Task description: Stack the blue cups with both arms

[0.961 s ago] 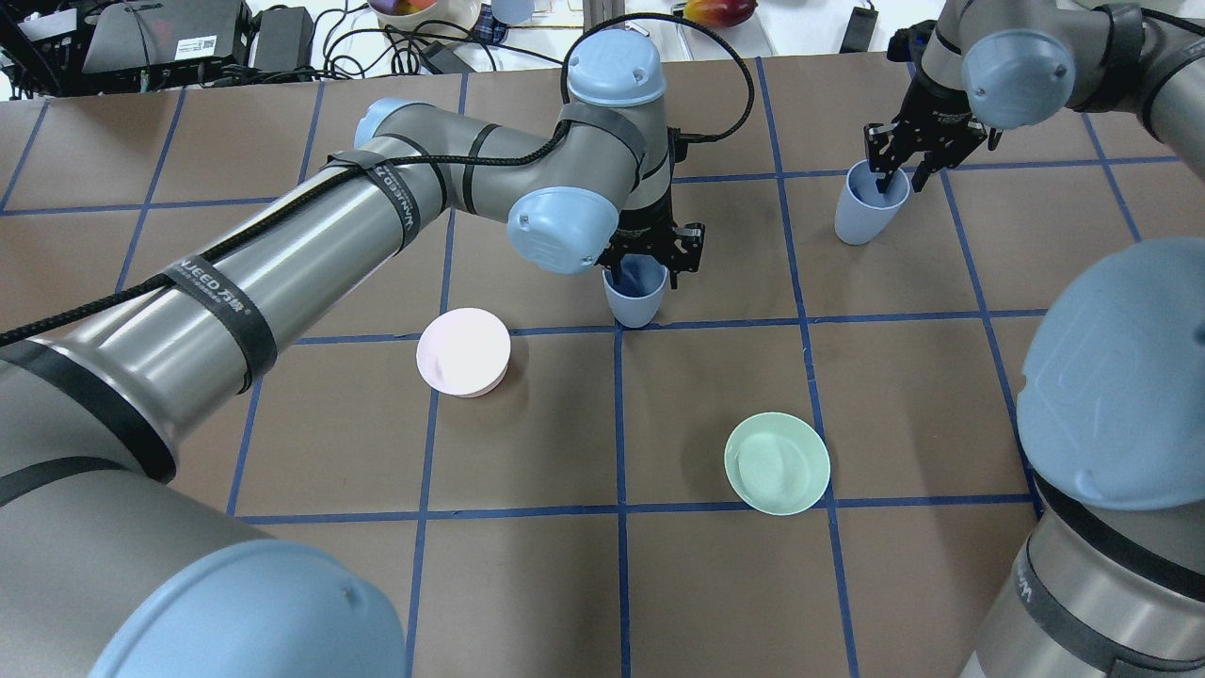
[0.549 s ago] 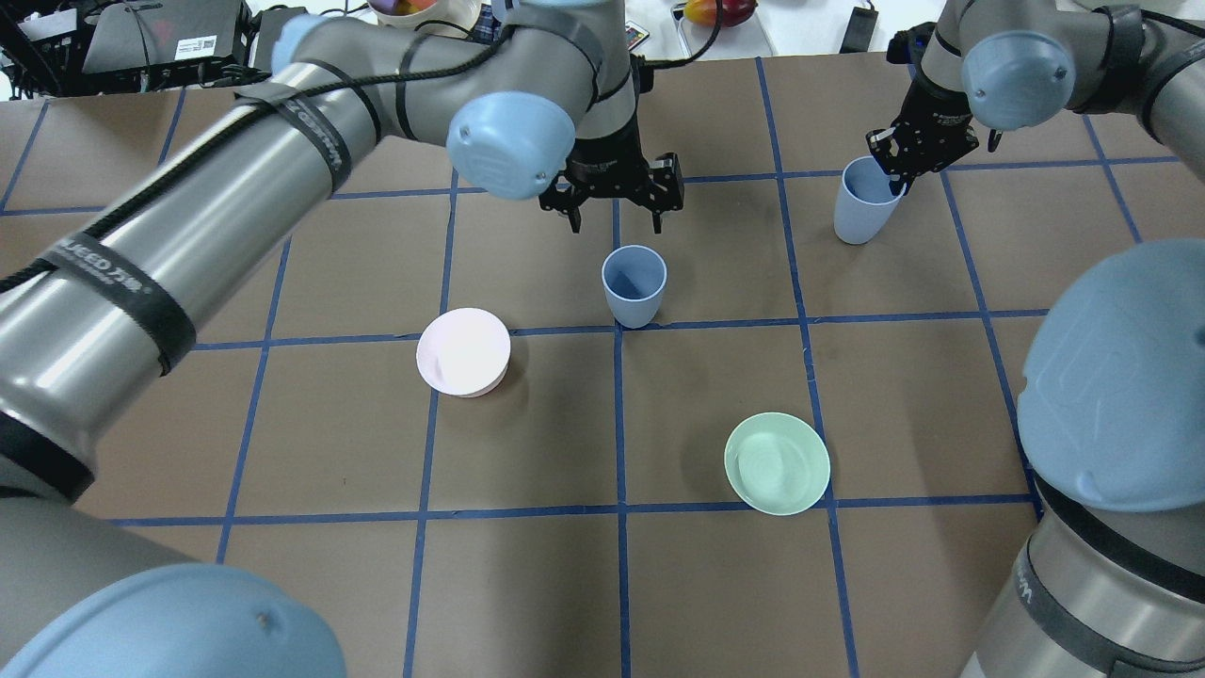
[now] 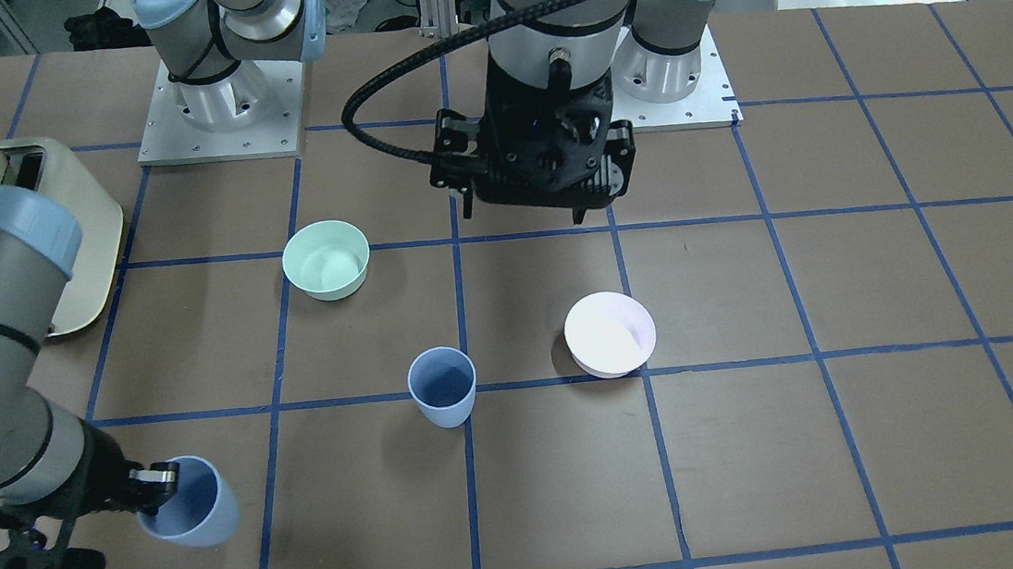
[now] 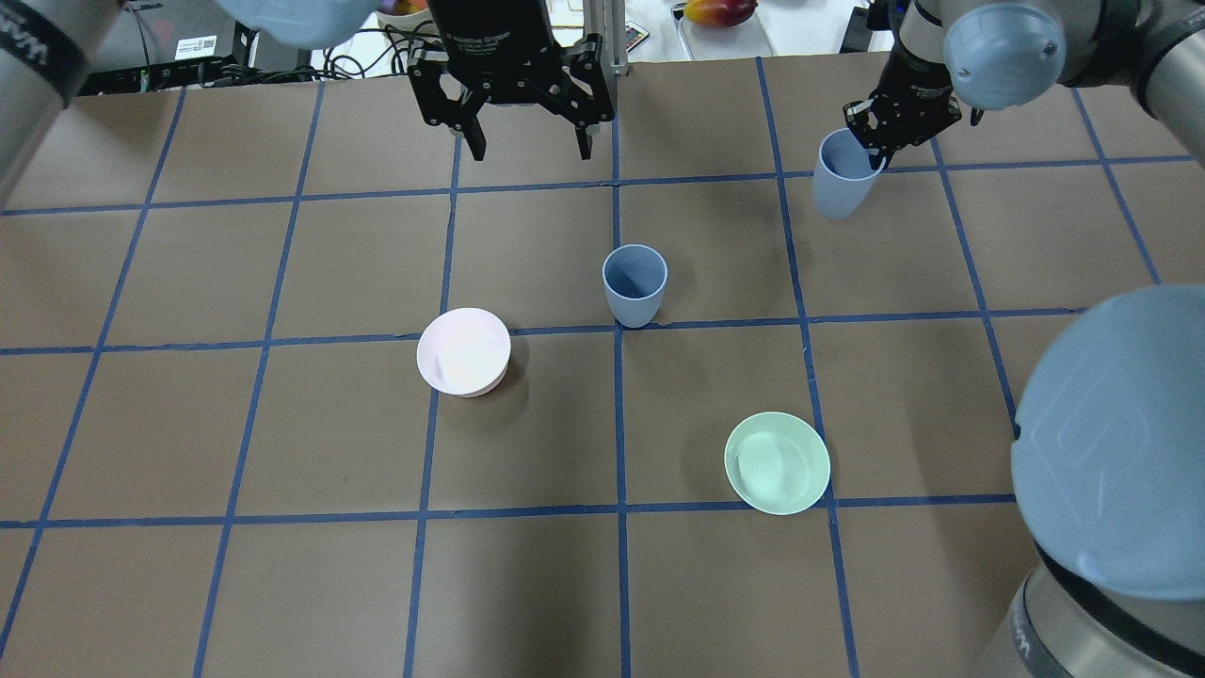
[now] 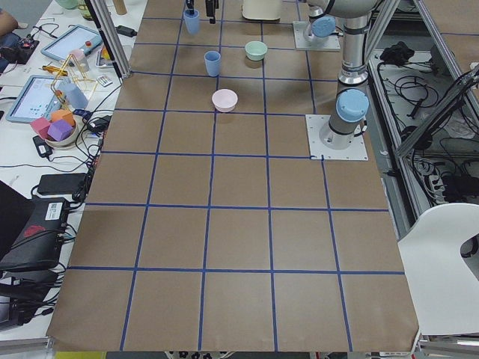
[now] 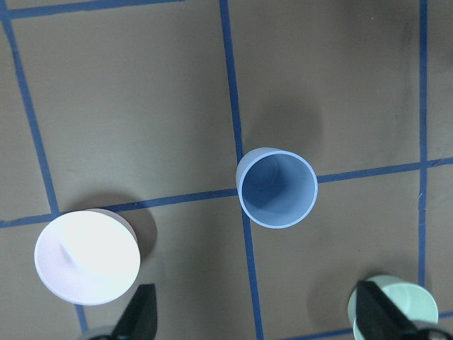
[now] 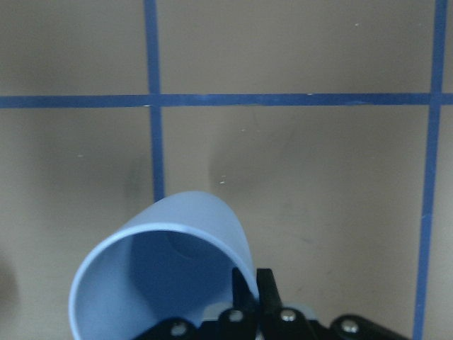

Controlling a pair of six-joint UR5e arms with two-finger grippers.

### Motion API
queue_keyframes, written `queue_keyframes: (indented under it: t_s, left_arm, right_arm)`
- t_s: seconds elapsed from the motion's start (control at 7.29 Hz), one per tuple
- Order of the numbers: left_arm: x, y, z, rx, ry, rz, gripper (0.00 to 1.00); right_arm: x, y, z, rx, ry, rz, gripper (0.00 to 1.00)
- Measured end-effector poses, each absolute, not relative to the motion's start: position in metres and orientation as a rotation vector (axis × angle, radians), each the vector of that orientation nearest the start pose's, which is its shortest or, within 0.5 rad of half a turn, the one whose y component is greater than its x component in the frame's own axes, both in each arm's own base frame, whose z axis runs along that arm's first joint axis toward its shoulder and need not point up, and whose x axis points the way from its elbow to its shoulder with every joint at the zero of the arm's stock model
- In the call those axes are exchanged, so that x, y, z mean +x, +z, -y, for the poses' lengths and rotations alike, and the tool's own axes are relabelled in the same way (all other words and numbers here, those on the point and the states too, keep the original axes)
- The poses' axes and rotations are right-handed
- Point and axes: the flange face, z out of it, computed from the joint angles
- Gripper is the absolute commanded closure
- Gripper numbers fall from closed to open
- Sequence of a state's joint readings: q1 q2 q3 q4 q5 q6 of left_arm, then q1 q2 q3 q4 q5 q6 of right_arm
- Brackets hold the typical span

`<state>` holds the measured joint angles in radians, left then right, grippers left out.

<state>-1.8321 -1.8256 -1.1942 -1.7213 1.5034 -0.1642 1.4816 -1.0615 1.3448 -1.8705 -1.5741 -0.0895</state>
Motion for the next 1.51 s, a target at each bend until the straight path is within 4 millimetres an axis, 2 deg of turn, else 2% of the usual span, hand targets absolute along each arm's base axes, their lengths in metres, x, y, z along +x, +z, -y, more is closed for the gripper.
queue_keyframes:
  t_s: [0.14,0.27,0.41,0.69,0.82,1.1,1.51]
  left_arm:
    - [-0.263,0.506,0.520,0.111,0.107,-3.180,0.03]
    - [-0.244,0.496,0.504,0.083,0.079,-3.178,0.00]
    - [-0.224,0.492,0.495,0.053,0.028,-3.178,0.00]
    - [-0.169,0.508,0.501,0.113,-0.079,-3.173,0.00]
    - [-0.148,0.519,0.506,0.135,-0.120,-3.169,0.00]
    - [-0.129,0.530,0.515,0.134,-0.153,-3.165,0.00]
    - [-0.126,0.532,0.510,0.133,-0.135,-3.164,0.00]
  right_arm:
    - [0.115,0.345,0.682,0.011,-0.057,-3.140,1.00]
    - [0.159,0.364,0.668,0.015,-0.095,-3.123,1.00]
    - [0.197,0.378,0.652,0.018,-0.120,-3.106,1.00]
    - [0.260,0.389,0.624,0.023,-0.133,-3.093,1.00]
    - [0.281,0.391,0.613,0.023,-0.138,-3.094,1.00]
    - [0.293,0.393,0.595,0.022,-0.130,-3.098,1.00]
    - [0.294,0.367,0.577,0.023,-0.180,-3.086,1.00]
